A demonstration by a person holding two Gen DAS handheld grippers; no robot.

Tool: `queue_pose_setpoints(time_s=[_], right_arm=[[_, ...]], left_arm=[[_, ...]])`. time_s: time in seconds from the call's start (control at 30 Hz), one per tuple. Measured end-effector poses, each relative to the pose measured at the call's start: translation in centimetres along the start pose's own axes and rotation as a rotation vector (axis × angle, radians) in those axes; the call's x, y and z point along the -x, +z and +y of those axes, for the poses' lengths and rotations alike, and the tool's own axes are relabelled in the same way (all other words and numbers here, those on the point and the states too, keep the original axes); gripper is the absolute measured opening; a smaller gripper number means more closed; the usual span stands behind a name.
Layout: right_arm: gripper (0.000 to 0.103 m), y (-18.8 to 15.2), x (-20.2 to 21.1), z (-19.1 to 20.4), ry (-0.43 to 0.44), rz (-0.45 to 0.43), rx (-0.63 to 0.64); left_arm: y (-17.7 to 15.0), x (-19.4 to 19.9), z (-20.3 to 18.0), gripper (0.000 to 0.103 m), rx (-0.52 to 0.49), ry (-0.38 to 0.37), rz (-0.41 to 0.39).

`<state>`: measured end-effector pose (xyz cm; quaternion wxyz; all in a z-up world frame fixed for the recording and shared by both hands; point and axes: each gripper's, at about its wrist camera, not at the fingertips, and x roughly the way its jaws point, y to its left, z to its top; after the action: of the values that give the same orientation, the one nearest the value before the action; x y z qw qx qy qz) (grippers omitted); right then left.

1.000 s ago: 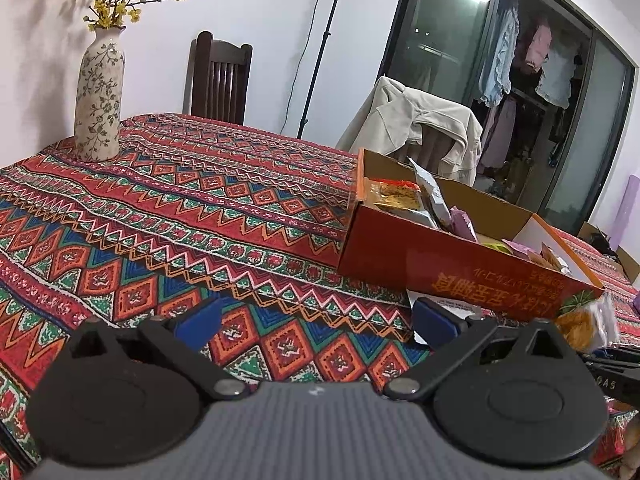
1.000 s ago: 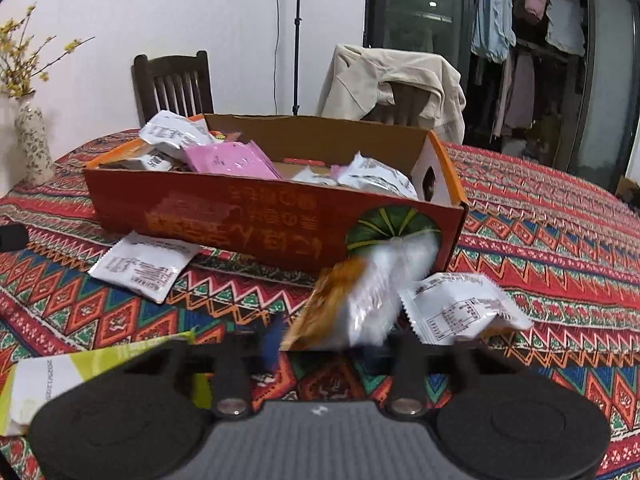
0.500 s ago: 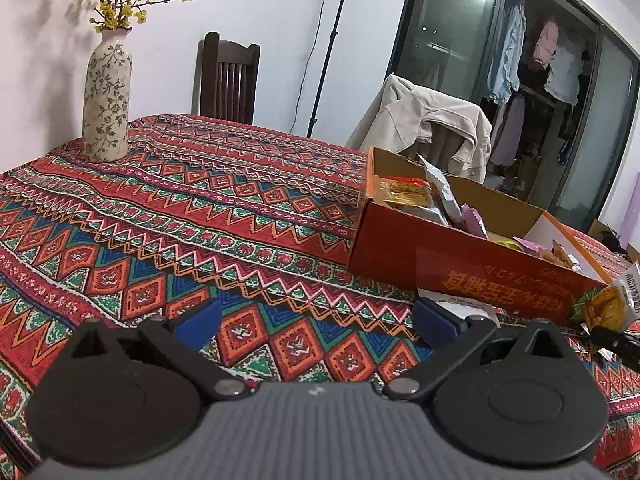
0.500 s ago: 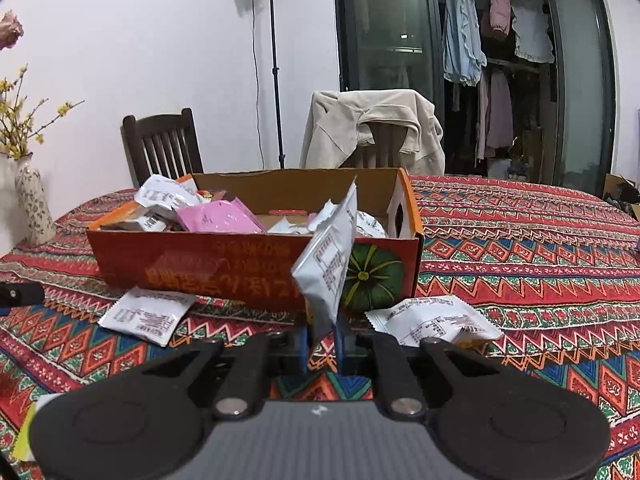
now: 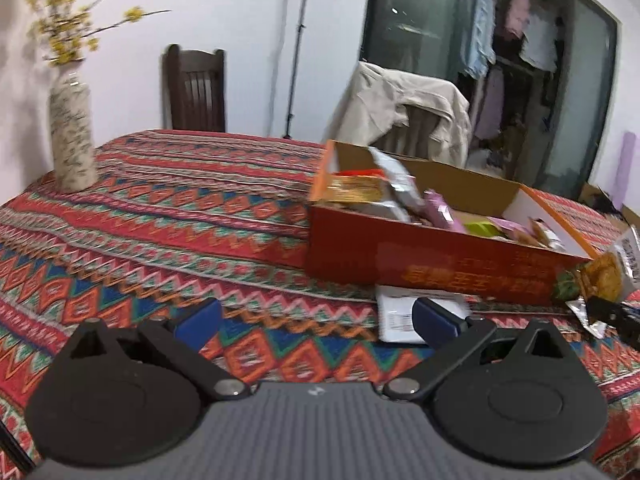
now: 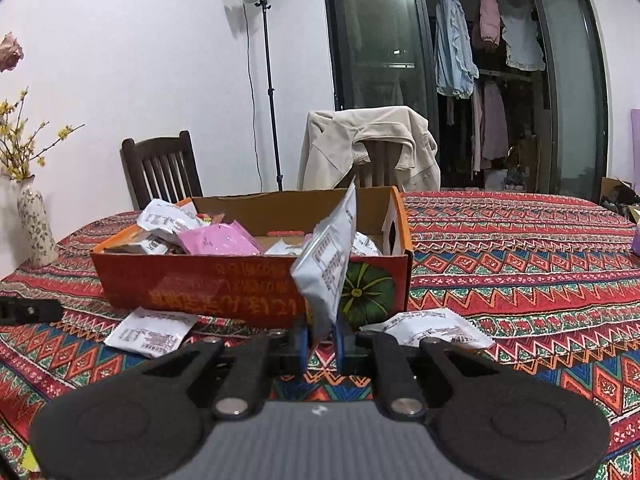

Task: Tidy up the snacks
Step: 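Grasp a white packet with the right tool, then grasp a white cracker packet with the left tool while the right tool holds its packet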

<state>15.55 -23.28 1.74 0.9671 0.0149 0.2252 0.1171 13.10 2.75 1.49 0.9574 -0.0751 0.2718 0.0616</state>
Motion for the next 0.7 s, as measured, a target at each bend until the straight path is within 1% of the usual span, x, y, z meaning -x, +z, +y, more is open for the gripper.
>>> queue_pose_setpoints(time_s=[0.27,0.43,0.53,0.7], right_arm=[[0.012,0.0,0.4,-0.4,0.001,-0.015,-0.021],[0.012,0.1,0.1,-0.8,0.005,-0.003,-0.040],[0.012,0.0,-0.1,-0.7,0.005,0.005,-0.039],[0.012,0.1,-0.4,-0.5,0.008,0.009,-0.039]], left_arm=[[1.0,-4.4,-5.6,0.103,-0.090,-0.025,0.135],[0.9,-6.7,-7.9,0.103,-0.121,-0.012,0.182],[0.9,-7.8,-8.8,0.103,-0.133,0.001,0.195],[0.8,-9.1,-9.2,0.103,-0.151,0.016,0.250]])
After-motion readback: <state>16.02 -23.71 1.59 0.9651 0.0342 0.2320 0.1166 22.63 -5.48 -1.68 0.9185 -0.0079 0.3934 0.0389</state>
